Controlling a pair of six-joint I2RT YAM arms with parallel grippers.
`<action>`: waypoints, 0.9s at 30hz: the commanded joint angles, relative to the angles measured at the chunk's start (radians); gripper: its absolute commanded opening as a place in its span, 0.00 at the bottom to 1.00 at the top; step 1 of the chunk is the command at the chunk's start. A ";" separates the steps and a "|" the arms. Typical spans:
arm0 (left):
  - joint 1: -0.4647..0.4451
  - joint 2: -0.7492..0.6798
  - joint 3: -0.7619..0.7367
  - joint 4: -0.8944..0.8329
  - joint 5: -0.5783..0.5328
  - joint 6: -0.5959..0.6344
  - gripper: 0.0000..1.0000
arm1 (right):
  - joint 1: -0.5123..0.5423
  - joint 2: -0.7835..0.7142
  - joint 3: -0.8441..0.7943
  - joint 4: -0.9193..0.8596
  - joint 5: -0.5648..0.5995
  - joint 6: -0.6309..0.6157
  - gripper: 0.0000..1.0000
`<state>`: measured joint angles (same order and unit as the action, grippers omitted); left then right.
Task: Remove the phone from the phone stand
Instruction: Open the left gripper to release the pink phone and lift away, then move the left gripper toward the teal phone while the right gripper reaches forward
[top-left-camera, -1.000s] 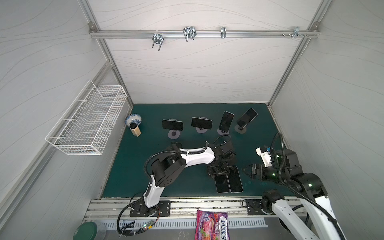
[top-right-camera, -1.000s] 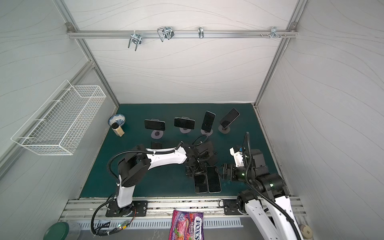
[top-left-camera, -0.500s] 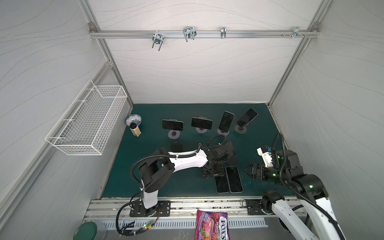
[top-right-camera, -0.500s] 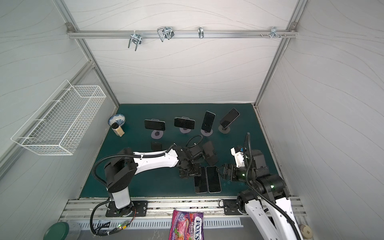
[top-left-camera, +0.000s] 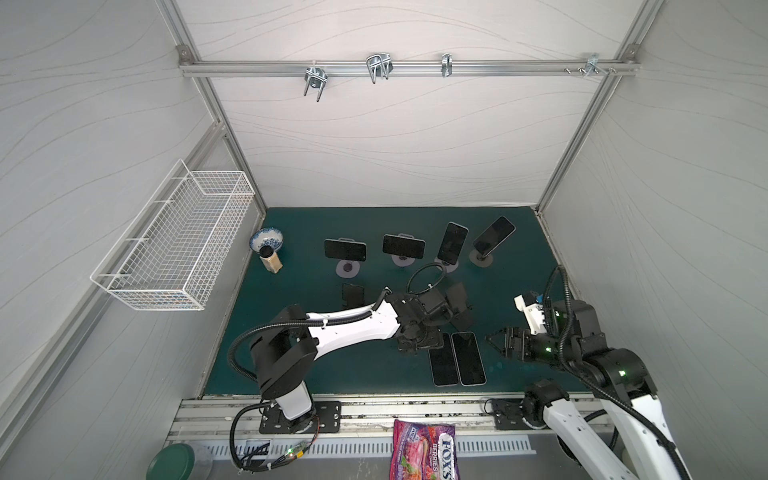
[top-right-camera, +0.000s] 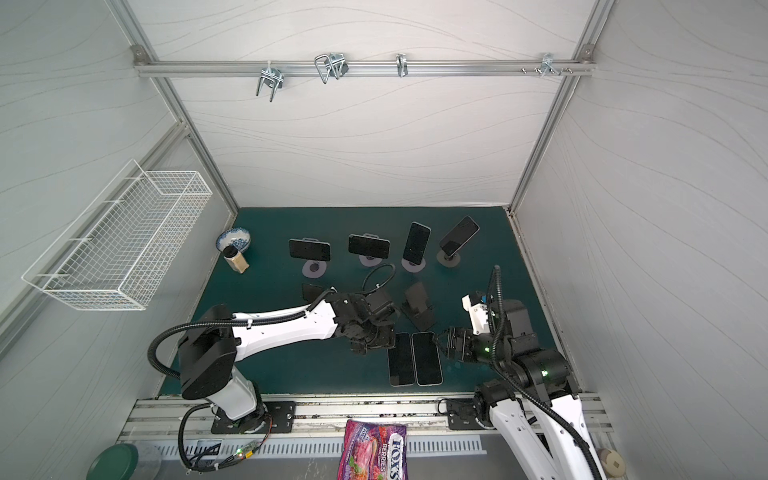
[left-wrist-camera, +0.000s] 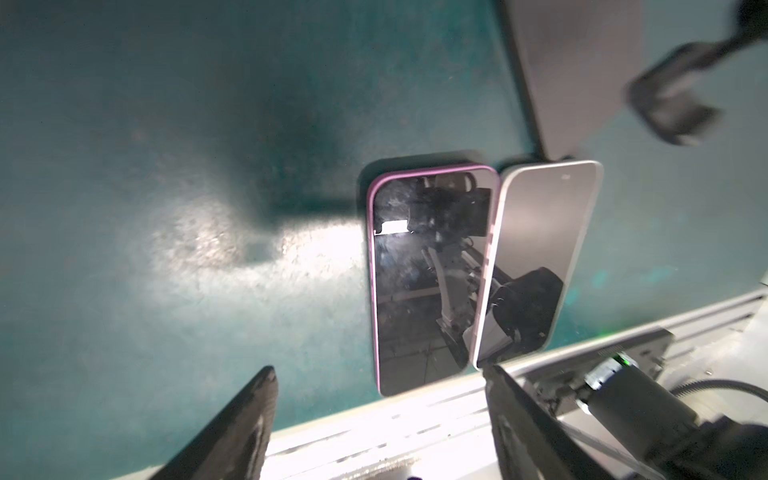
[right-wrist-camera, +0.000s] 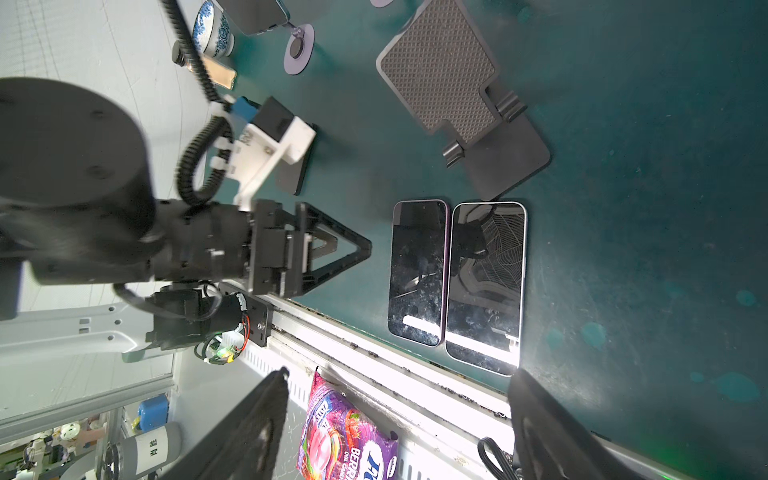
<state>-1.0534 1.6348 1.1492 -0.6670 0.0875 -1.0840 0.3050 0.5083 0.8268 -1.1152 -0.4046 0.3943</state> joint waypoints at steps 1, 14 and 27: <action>-0.006 -0.063 0.002 -0.030 -0.083 0.019 0.79 | -0.004 -0.021 0.005 -0.007 -0.006 0.009 0.84; -0.006 -0.263 0.049 -0.164 -0.342 0.146 0.79 | -0.003 0.078 0.056 0.119 -0.086 0.032 0.83; 0.047 -0.437 -0.003 -0.090 -0.513 0.355 0.80 | 0.058 0.313 0.262 0.254 -0.039 -0.058 0.84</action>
<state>-1.0203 1.2339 1.1442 -0.7769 -0.3477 -0.8040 0.3424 0.8177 1.0718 -0.9195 -0.4625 0.3504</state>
